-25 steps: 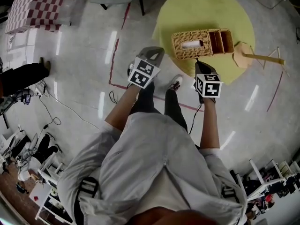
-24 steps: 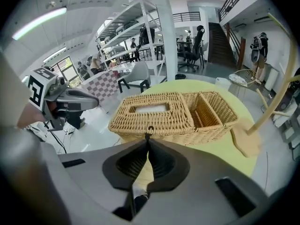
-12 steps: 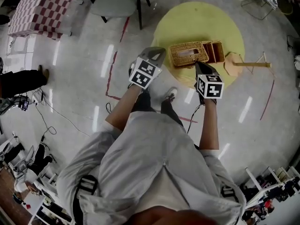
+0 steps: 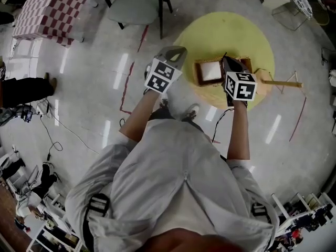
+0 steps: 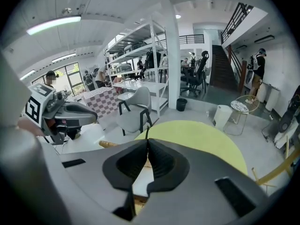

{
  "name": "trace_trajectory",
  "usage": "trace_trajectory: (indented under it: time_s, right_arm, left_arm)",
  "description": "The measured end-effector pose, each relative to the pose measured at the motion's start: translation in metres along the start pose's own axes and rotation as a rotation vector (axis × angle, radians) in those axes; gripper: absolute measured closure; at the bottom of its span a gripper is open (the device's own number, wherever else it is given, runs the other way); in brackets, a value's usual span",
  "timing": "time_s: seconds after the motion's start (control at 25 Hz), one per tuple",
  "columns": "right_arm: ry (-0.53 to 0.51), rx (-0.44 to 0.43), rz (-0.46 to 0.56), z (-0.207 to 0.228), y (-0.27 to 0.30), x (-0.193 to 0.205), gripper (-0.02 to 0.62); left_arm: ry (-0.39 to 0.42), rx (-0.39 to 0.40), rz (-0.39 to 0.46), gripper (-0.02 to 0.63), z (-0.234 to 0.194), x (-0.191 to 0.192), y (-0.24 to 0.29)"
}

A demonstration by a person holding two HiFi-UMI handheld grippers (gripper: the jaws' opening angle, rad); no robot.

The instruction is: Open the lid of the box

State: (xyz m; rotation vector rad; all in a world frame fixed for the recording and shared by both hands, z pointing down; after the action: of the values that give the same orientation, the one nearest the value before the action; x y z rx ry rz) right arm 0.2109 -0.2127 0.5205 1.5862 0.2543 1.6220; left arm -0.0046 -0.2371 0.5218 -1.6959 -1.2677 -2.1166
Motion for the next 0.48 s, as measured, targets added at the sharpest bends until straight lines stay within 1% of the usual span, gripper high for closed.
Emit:
trace_trajectory:
  time_s: [0.16,0.32,0.48]
  right_arm:
    - [-0.007,0.010,0.007,0.006,0.020,-0.023,0.566]
    - [-0.016,0.019,0.016,0.014,0.042,-0.033,0.566]
    - [0.001,0.032,0.026,0.015,0.072,-0.047,0.565]
  left_arm:
    - [-0.001,-0.017,0.005,0.577,-0.021,-0.008,0.003]
    - [-0.024,-0.025,-0.011,0.577,-0.035,-0.002,0.008]
    - [-0.043,-0.031,-0.035,0.577,-0.059,0.011,0.010]
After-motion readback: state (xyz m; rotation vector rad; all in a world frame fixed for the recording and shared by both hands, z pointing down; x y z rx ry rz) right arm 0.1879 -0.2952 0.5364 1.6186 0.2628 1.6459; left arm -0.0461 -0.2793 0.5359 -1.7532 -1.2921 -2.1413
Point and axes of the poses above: the fingertips, and each gripper's own axes: y forward along the fingers, z to its right, x out of its underside, the point moved 7 cm from there along -y, backward along the fingers, and after that the axes turned 7 degrees about -x, right-handed, at the moved point
